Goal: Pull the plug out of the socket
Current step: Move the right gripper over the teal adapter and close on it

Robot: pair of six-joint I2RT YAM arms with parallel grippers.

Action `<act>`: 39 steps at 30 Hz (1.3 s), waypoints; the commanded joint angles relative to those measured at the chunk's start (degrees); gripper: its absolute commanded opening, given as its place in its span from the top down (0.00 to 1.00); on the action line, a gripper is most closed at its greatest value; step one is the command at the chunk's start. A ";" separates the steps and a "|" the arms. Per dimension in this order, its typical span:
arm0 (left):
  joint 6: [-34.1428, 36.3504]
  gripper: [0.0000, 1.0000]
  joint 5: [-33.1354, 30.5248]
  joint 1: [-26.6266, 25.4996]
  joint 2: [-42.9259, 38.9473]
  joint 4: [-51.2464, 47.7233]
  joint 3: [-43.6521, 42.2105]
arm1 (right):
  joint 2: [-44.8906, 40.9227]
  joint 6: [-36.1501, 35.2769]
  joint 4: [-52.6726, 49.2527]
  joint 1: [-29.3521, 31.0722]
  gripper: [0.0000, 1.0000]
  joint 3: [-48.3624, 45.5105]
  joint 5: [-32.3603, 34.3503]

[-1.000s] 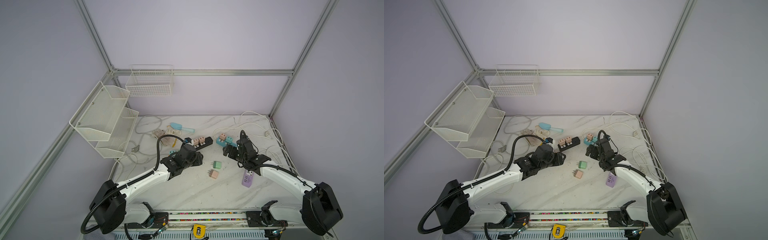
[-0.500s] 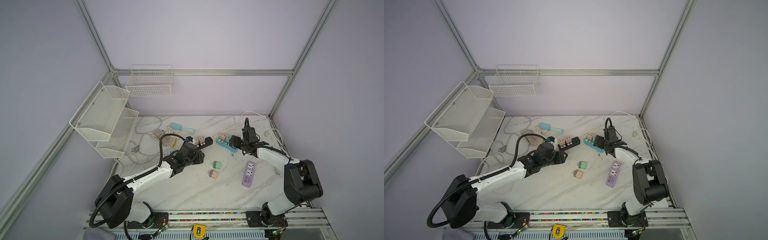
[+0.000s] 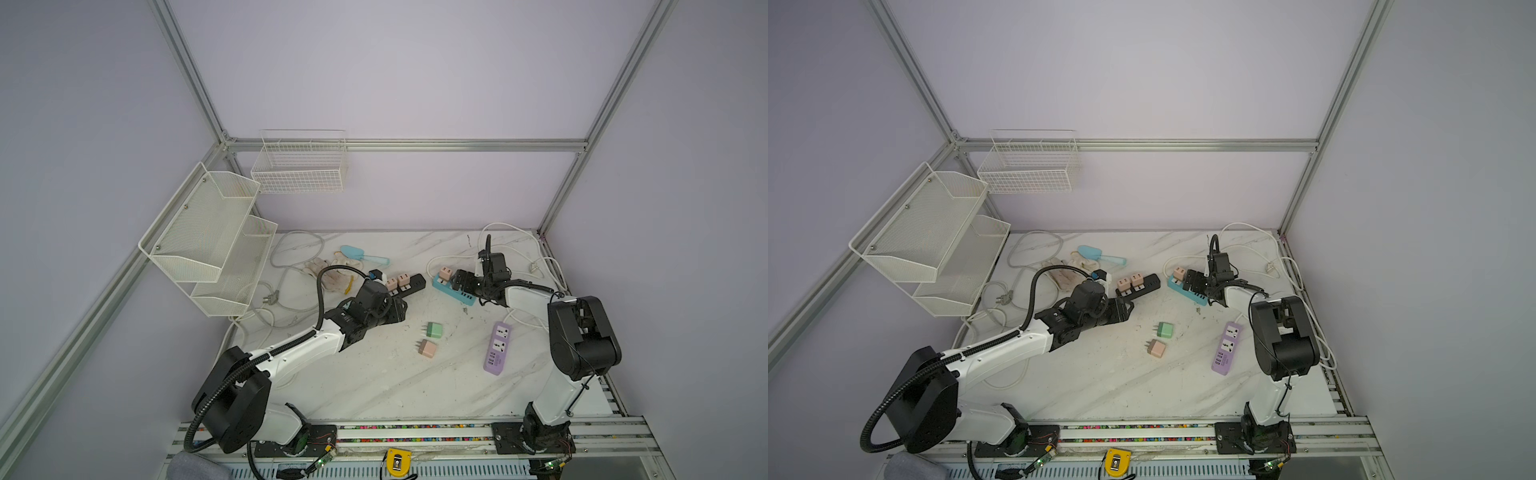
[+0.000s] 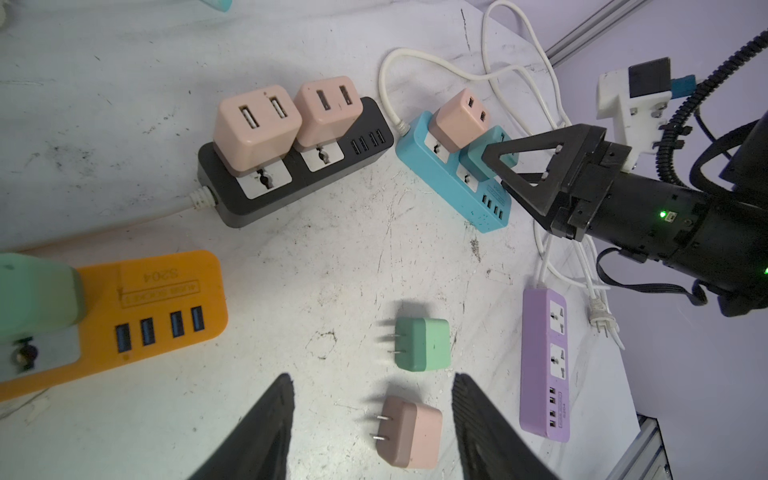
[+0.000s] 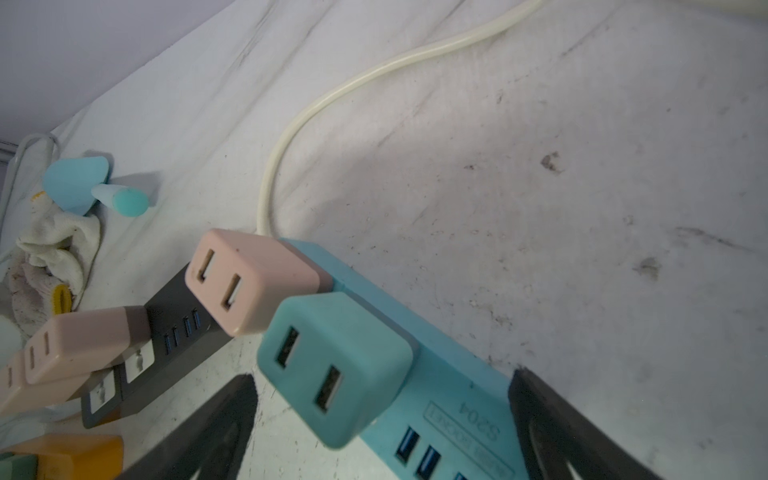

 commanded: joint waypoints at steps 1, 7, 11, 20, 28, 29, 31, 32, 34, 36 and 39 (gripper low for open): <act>-0.58 0.39 1.21 0.50 1.60 1.78 3.77 | 0.62 -0.69 0.72 -0.21 0.03 0.78 -0.53; -1.06 0.39 2.33 0.71 1.89 1.74 3.91 | -0.59 -2.27 0.23 -0.25 0.02 -1.99 -2.18; -1.54 0.38 2.71 0.73 1.65 1.49 3.71 | -4.28 -2.48 -0.47 0.35 0.02 -5.06 -1.92; -2.38 0.38 2.89 0.77 1.45 2.10 3.18 | -6.40 -3.89 -4.72 12.18 0.03 -7.70 3.67; -2.99 0.37 2.62 0.72 0.83 2.82 2.09 | -6.20 0.90 -5.41 15.93 0.16 -6.22 14.50; -2.95 0.37 2.54 0.73 0.77 2.87 2.10 | -5.74 1.30 -5.34 16.32 0.18 -5.77 15.40; -2.95 0.37 2.54 0.82 0.94 2.85 2.26 | -4.53 1.02 -4.97 17.42 0.20 -4.67 16.18; -2.95 0.37 2.53 0.82 1.04 2.85 2.28 | -3.88 0.68 -4.92 17.92 0.20 -4.14 16.54; -2.95 0.37 2.40 0.82 1.05 2.81 2.40 | -2.33 0.04 -5.37 18.93 0.20 -2.94 17.87; -3.04 0.37 2.03 0.82 0.94 2.65 2.30 | -0.90 -0.07 -5.54 19.19 0.21 -2.01 18.41; -3.17 0.37 1.61 0.90 0.95 2.64 2.02 | 0.81 -0.17 -5.13 19.69 0.25 -1.07 18.80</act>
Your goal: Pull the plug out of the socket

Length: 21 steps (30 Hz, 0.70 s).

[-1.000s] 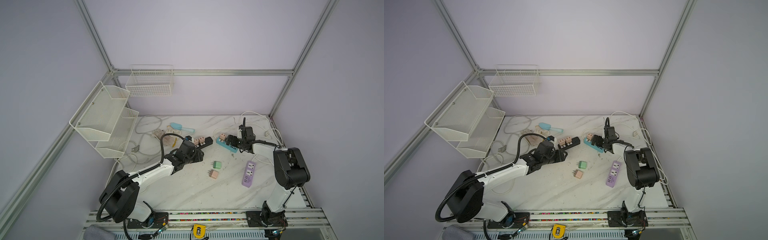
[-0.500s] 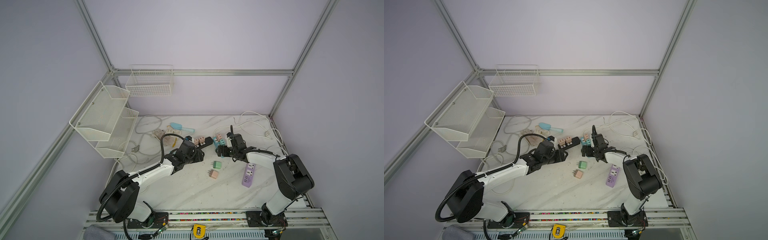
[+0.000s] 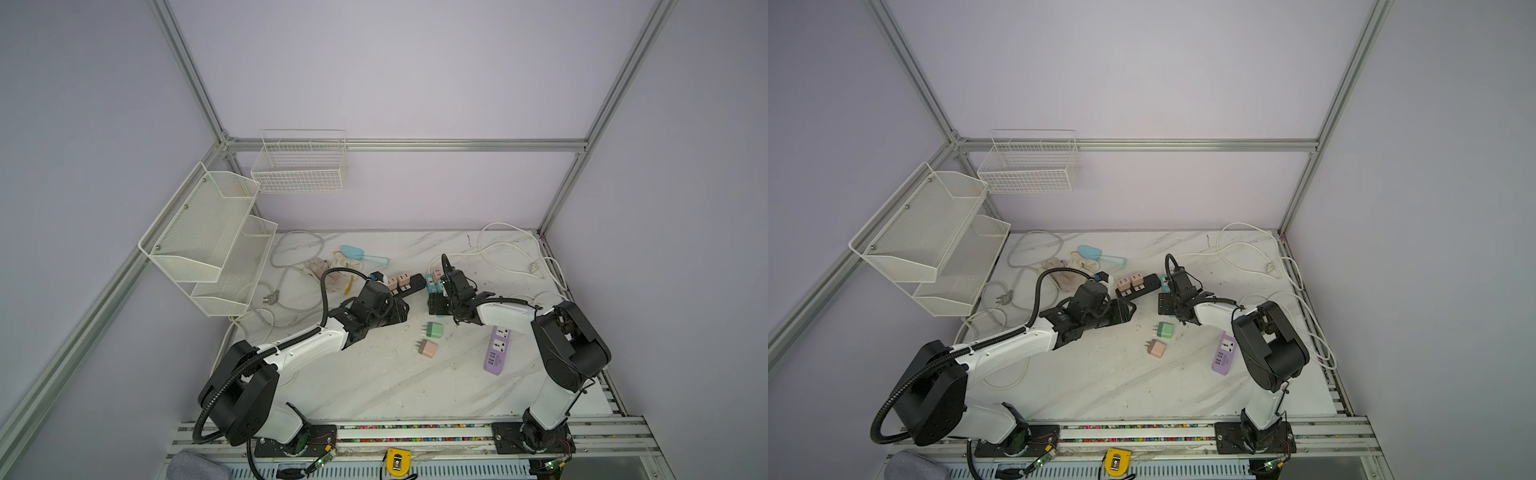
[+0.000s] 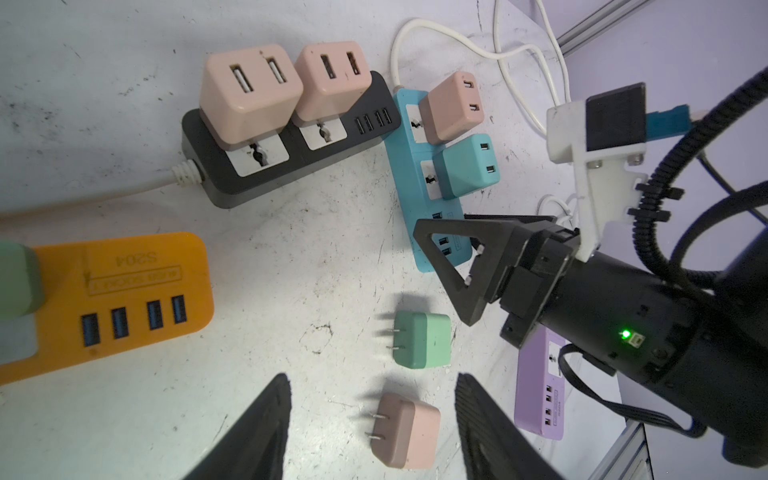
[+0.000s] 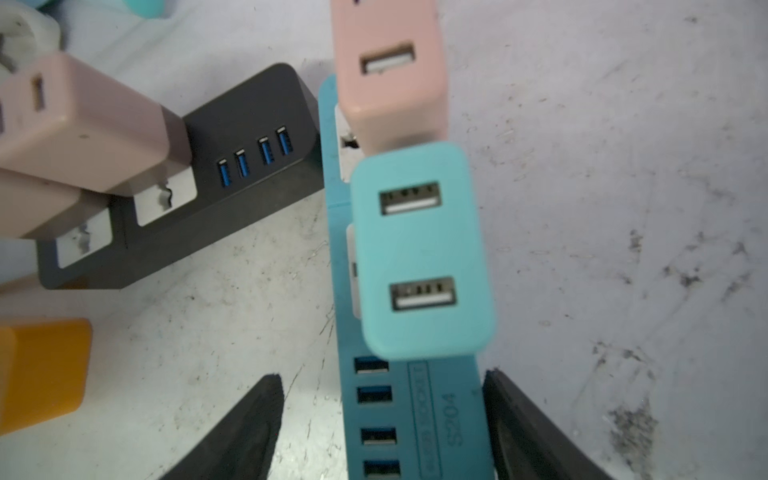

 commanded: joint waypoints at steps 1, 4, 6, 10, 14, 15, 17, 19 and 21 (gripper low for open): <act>-0.72 0.37 -0.46 0.69 -1.50 1.88 2.02 | 2.01 -0.18 -0.93 0.67 0.26 1.94 2.99; -0.81 0.37 -0.30 0.68 -1.40 1.88 2.02 | 3.14 0.03 -1.52 0.86 0.33 2.62 4.21; -0.81 0.37 -0.28 0.78 -1.32 1.91 2.02 | 3.26 0.21 -1.50 0.81 0.35 2.53 4.29; -0.81 0.37 -0.03 0.73 -1.11 1.86 1.93 | 2.98 1.18 -2.62 0.81 0.43 2.01 5.53; -1.32 0.36 0.75 0.73 -0.89 2.38 1.85 | 2.12 1.88 -4.49 0.83 0.53 1.50 5.13; -1.41 0.36 1.07 0.80 -0.87 2.58 1.84 | 1.75 2.04 -5.00 0.82 0.56 1.48 4.64; -1.37 0.36 2.17 0.78 -0.76 3.15 1.84 | 0.96 3.34 -5.97 0.82 0.59 0.65 4.35; -1.40 0.36 3.31 0.77 -0.78 3.84 1.82 | 0.24 5.99 -8.67 0.85 0.59 0.19 5.71; -1.58 0.36 4.44 0.78 -0.63 4.71 1.59 | -0.86 7.73 -10.53 0.83 0.59 -0.76 6.76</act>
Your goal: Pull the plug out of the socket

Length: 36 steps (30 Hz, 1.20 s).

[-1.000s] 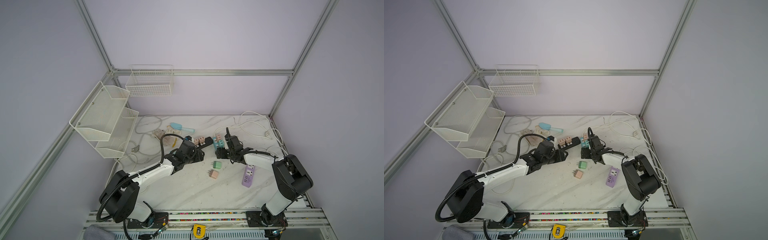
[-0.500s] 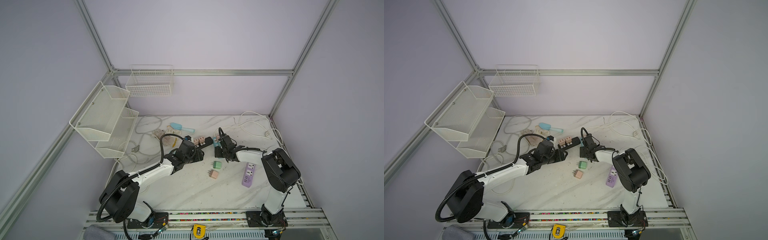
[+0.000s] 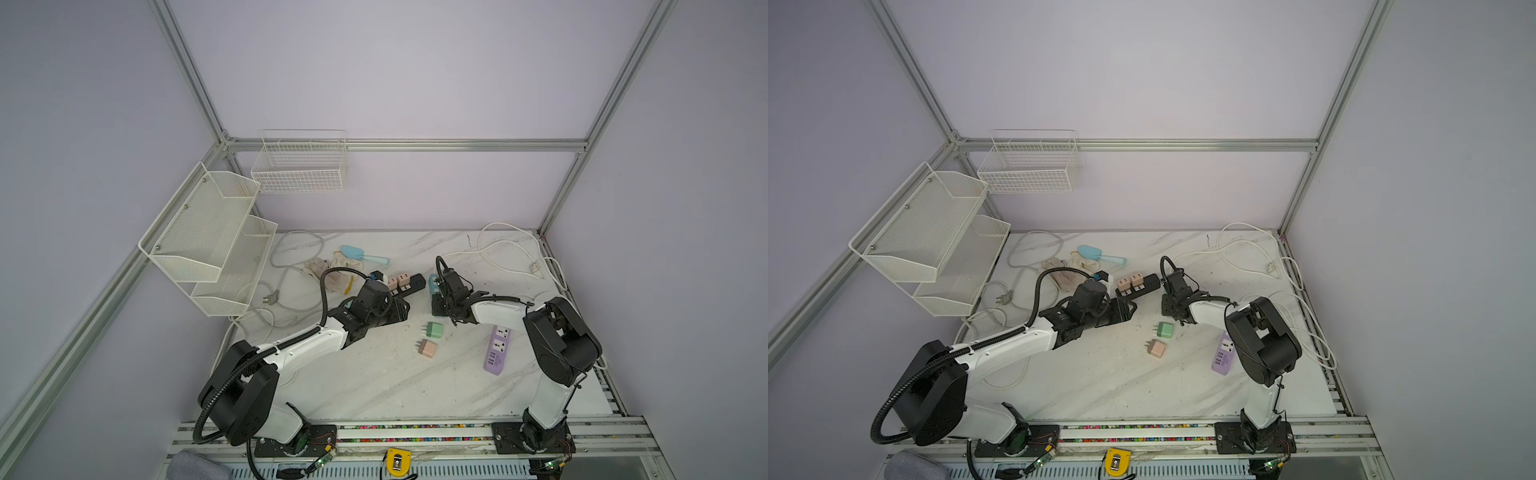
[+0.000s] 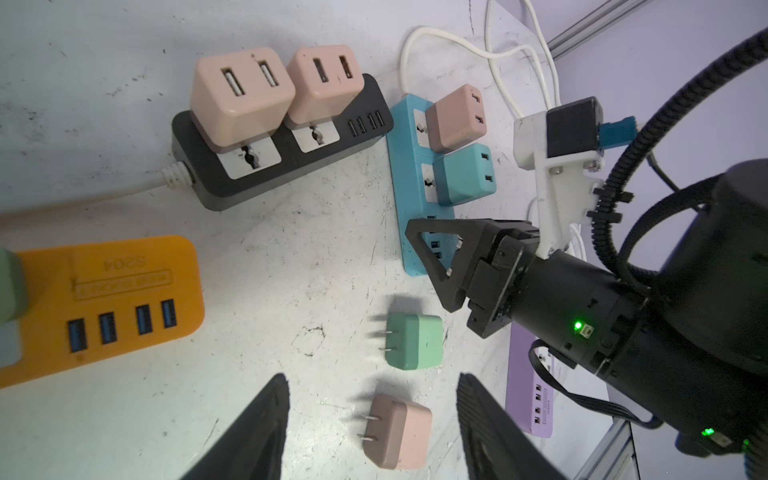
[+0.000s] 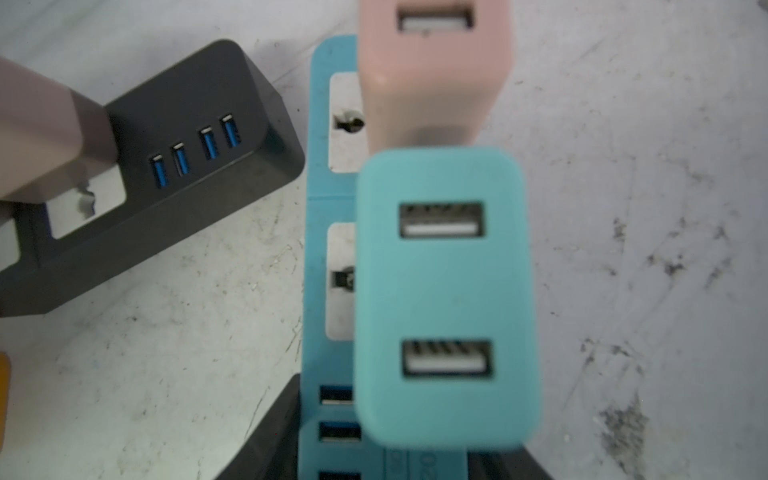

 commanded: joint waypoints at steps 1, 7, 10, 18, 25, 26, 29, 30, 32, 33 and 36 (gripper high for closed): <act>-1.01 0.36 2.92 0.43 -0.56 3.65 1.52 | -3.21 5.18 -7.98 0.15 0.59 -2.70 2.45; -1.19 0.36 5.37 0.43 0.04 5.04 1.49 | -9.46 11.25 -11.13 -1.15 0.59 -9.28 3.81; -1.36 0.36 6.75 0.41 0.66 5.51 1.83 | -12.60 13.71 -11.87 -1.51 0.60 -12.69 3.28; -1.71 0.33 8.23 0.05 1.38 6.39 2.19 | -18.58 16.17 -12.90 -1.60 0.60 -17.81 0.89; -2.06 0.30 9.25 -0.51 1.57 6.68 2.89 | -20.67 16.07 -14.54 -1.60 0.49 -16.69 1.20; -2.15 0.30 9.13 -0.45 1.46 6.81 2.92 | -21.44 15.95 -15.05 -1.58 0.46 -16.52 1.49; -2.32 0.28 9.41 -0.76 1.52 7.75 3.32 | -23.75 15.81 -16.14 -1.62 0.40 -15.99 1.76; -2.33 0.28 9.73 -0.85 1.81 7.80 3.80 | -24.17 15.85 -16.91 -1.61 0.36 -15.52 2.20; -2.45 0.27 10.30 -0.98 2.48 7.80 4.74 | -26.20 15.68 -18.10 -1.58 0.30 -14.85 2.73; -2.82 0.27 10.63 -1.11 2.83 7.75 5.26 | -27.08 15.60 -18.65 -1.61 0.28 -14.58 2.91; -3.37 0.27 10.50 -2.13 3.66 8.66 6.85 | -29.39 15.78 -21.50 -1.92 0.22 -12.91 3.72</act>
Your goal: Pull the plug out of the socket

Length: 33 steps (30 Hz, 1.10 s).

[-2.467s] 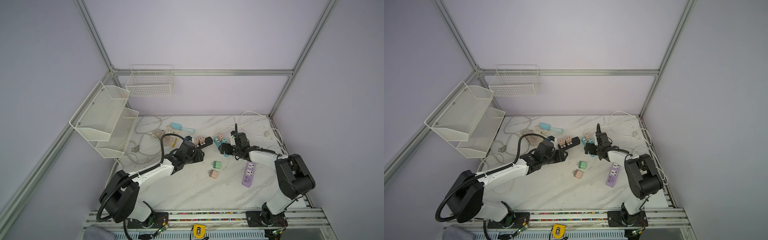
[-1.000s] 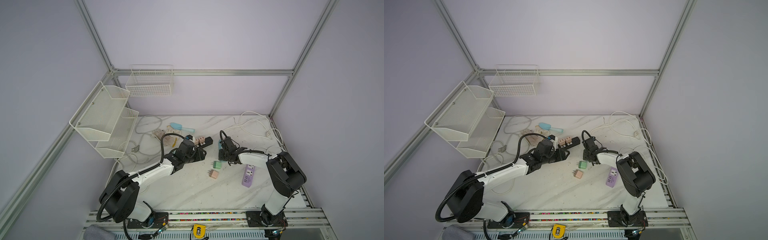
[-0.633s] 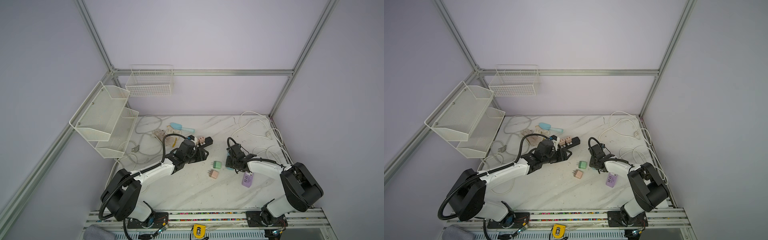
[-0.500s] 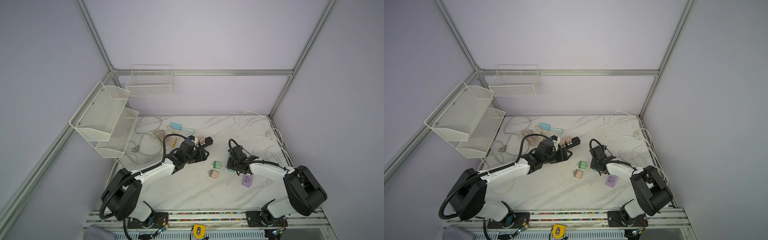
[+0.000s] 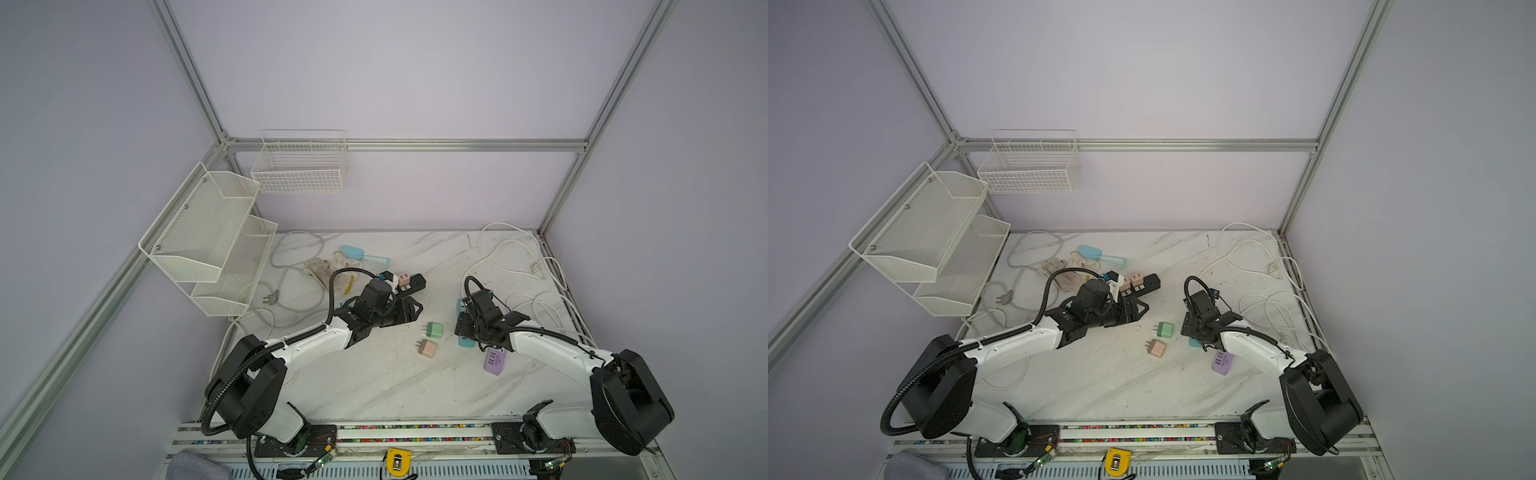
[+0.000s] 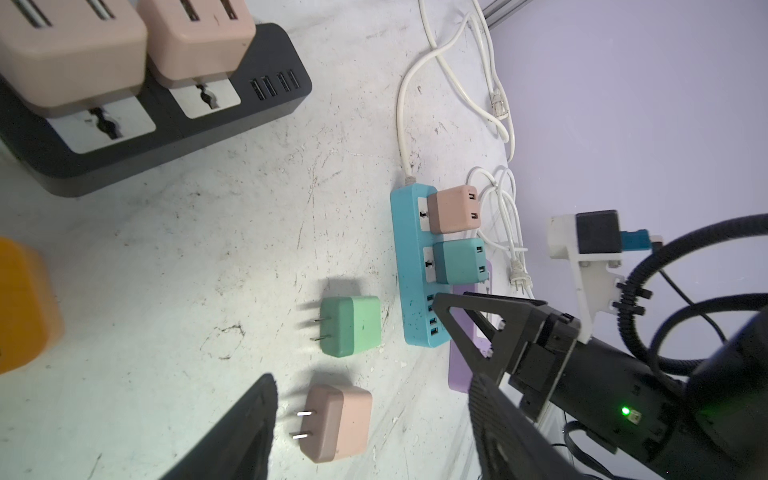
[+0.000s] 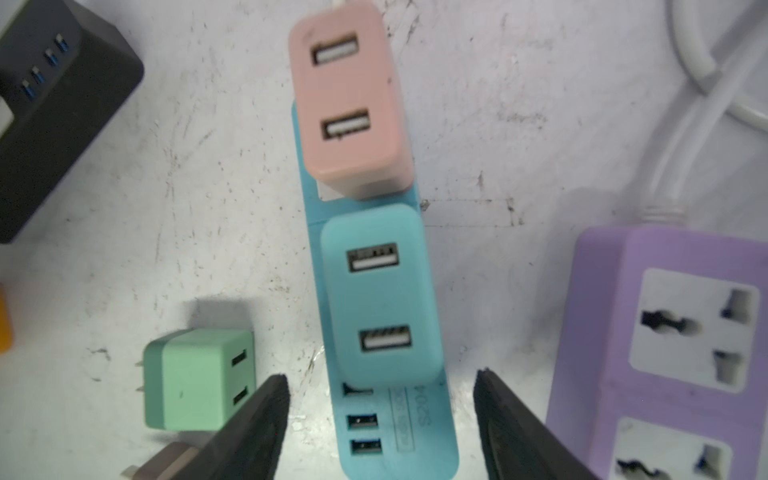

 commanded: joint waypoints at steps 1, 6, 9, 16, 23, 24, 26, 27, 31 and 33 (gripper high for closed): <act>-0.98 0.27 1.16 -1.43 0.93 2.85 6.82 | -3.19 0.74 -5.19 -0.65 0.20 2.93 1.53; -0.64 0.29 2.45 -3.28 5.34 3.00 11.75 | -4.66 -1.78 -8.21 -4.64 0.18 7.26 -2.19; -0.20 0.30 2.53 -4.20 8.51 3.04 14.48 | -4.19 -4.66 -9.79 -8.47 0.18 9.64 -4.62; 1.30 0.39 3.14 -5.75 17.44 3.16 22.60 | -1.79 -8.37 -13.59 -10.97 0.21 14.12 -4.84; -0.09 0.45 4.94 -7.86 27.48 3.34 31.08 | 1.13 -9.46 -16.85 -10.90 0.28 15.71 -4.13; -0.02 0.46 5.03 -7.95 28.51 3.35 32.00 | 1.30 -9.52 -16.78 -10.91 0.29 15.55 -4.12; -0.66 0.48 4.59 -7.96 30.37 3.26 33.11 | 1.86 -10.05 -16.58 -10.92 0.30 15.28 -4.20; -0.65 0.49 4.38 -7.99 31.16 3.15 33.55 | 2.02 -10.51 -16.40 -10.89 0.31 15.22 -4.62; -0.62 0.52 4.67 -8.08 34.12 2.60 35.42 | 2.00 -10.96 -14.97 -10.96 0.33 14.58 -6.15; -0.63 0.53 5.17 -8.16 35.49 2.57 36.30 | 3.74 -10.97 -14.24 -10.96 0.33 14.17 -6.75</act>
